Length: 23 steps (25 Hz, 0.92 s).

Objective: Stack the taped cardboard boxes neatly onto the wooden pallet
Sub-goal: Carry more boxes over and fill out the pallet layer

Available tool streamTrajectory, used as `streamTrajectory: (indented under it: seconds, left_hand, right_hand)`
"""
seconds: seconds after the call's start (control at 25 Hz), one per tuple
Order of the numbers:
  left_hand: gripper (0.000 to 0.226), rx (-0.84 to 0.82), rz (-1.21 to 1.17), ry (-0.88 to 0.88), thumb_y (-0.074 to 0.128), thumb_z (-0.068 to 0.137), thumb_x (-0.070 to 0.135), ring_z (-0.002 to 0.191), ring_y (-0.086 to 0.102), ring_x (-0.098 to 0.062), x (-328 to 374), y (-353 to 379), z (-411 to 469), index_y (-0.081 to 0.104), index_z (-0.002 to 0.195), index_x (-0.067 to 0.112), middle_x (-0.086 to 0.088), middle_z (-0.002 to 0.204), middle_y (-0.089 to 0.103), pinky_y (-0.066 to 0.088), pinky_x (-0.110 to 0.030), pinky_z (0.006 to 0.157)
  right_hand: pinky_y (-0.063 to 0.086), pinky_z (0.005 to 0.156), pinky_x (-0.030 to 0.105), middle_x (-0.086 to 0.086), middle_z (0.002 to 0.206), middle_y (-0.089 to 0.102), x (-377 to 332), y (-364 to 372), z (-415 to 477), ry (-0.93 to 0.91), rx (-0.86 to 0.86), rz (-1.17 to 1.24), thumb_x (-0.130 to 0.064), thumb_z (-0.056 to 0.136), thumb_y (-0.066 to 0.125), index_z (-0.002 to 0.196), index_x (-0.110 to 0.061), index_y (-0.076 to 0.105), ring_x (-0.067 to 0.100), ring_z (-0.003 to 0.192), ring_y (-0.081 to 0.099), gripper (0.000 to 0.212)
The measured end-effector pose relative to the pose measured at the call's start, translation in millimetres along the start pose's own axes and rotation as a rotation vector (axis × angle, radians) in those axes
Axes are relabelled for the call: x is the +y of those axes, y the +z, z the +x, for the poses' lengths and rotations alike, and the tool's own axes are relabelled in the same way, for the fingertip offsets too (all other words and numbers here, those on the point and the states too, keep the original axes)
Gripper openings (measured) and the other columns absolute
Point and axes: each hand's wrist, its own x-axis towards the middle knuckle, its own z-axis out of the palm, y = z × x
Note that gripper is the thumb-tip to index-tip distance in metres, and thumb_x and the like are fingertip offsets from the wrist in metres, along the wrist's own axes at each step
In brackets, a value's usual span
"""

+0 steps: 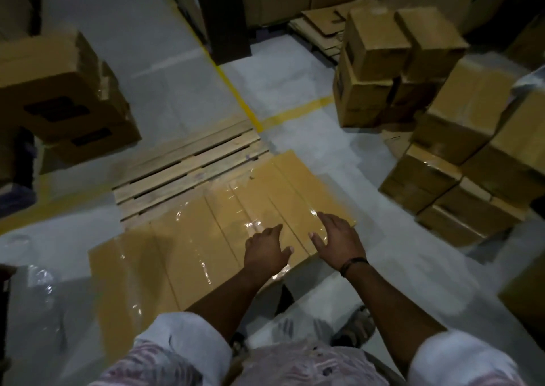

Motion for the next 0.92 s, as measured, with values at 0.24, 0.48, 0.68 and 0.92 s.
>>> streamTrajectory:
  seconds: [0.24,0.48,0.68,0.92]
  left_hand:
    - [0.074,0.086,-0.064,-0.008,0.056,0.093,0.061,0.124,0.059,-0.032,111,-2,75,0.036,0.156,0.028,-0.006,0.145,0.058,0.048,-0.043,0.101]
    - [0.072,0.203,-0.174,-0.082,0.059,0.093,0.060,0.128,0.058,-0.028,184,-5,125,0.039,0.155,0.028,-0.002,0.145,0.060,0.048,-0.041,0.102]
    - [0.074,0.182,-0.177,-0.160,0.056,0.094,0.062,0.130,0.057,-0.028,197,-14,178,0.036,0.157,0.029,-0.002,0.146,0.058,0.046,-0.043,0.105]
    - [0.073,0.149,-0.249,-0.305,0.057,0.095,0.061,0.131,0.057,-0.025,203,-10,284,0.037,0.156,0.027,-0.001,0.146,0.058,0.048,-0.039,0.103]
  right_hand:
    - [0.042,0.105,0.043,0.006,0.148,0.048,112,-87,50,-0.057,0.005,-0.068,-0.051,0.096,0.052,0.151,-0.022,0.040,0.029,0.132,0.046,0.063]
    - [0.044,0.105,0.044,0.005,0.146,0.051,197,-158,102,-0.130,0.011,-0.096,-0.055,0.095,0.048,0.150,-0.022,0.041,0.027,0.131,0.048,0.064]
    - [0.043,0.106,0.043,0.005,0.146,0.051,209,-169,164,-0.181,-0.025,-0.035,-0.053,0.097,0.051,0.150,-0.022,0.042,0.026,0.132,0.047,0.062]
    - [0.041,0.108,0.042,0.002,0.149,0.048,245,-181,266,-0.288,-0.144,-0.135,-0.061,0.096,0.038,0.153,-0.024,0.038,0.025,0.134,0.045,0.068]
